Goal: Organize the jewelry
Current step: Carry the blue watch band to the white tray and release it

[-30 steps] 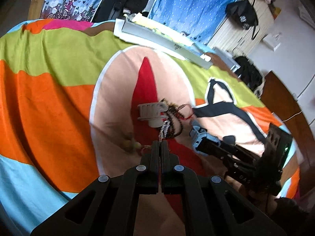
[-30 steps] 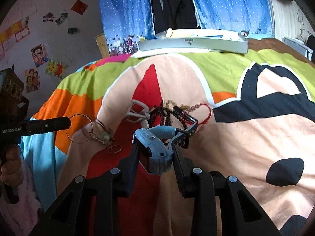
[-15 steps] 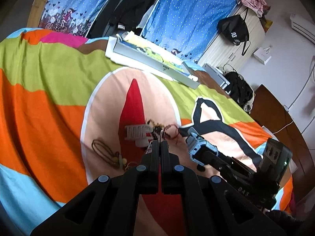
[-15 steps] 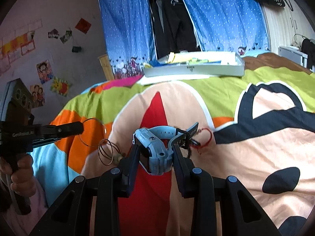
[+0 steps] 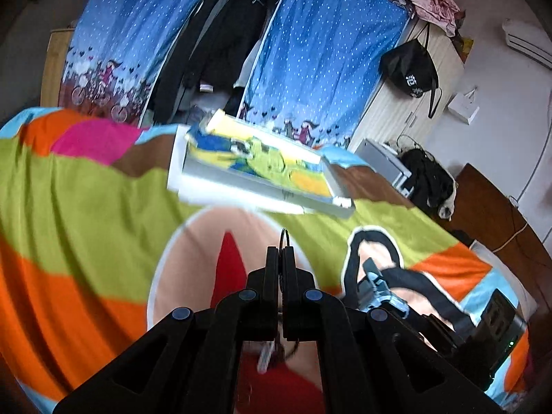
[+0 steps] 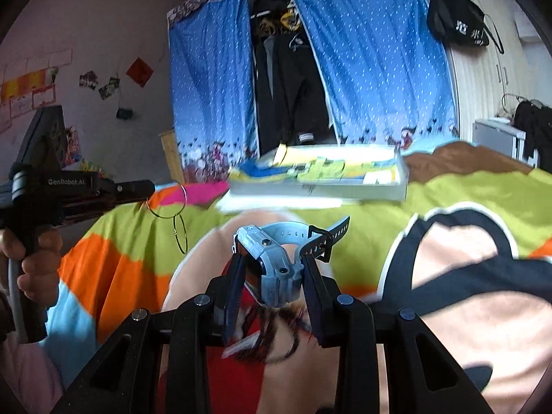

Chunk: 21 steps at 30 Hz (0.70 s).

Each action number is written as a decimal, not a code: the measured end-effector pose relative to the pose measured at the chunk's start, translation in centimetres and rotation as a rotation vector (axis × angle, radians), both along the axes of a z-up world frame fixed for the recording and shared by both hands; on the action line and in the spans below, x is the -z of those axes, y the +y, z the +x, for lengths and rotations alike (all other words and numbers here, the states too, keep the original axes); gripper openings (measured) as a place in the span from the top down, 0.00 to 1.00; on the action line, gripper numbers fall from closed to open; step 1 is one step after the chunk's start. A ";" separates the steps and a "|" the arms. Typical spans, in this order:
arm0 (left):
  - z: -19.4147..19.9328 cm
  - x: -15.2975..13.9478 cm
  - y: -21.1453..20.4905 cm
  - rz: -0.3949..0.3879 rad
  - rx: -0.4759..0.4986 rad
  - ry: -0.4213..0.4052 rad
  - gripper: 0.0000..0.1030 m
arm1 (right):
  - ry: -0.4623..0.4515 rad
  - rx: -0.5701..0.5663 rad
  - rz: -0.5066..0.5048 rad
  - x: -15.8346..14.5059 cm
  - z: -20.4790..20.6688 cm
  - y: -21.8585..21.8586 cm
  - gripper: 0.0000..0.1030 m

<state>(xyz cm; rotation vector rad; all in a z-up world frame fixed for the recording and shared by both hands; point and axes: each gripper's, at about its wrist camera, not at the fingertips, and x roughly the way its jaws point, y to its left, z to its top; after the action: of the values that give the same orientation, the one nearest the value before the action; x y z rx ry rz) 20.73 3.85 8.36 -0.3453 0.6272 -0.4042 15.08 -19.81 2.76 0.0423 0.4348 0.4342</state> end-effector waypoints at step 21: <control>22.5 3.0 0.5 0.023 -0.128 0.010 1.00 | -0.005 0.141 0.000 1.1 23.1 2.7 0.70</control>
<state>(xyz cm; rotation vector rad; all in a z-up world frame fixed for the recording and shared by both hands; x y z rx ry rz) 43.19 4.35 5.34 -0.3638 0.6149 -0.2725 38.16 -17.14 1.71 0.0710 0.4243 0.2958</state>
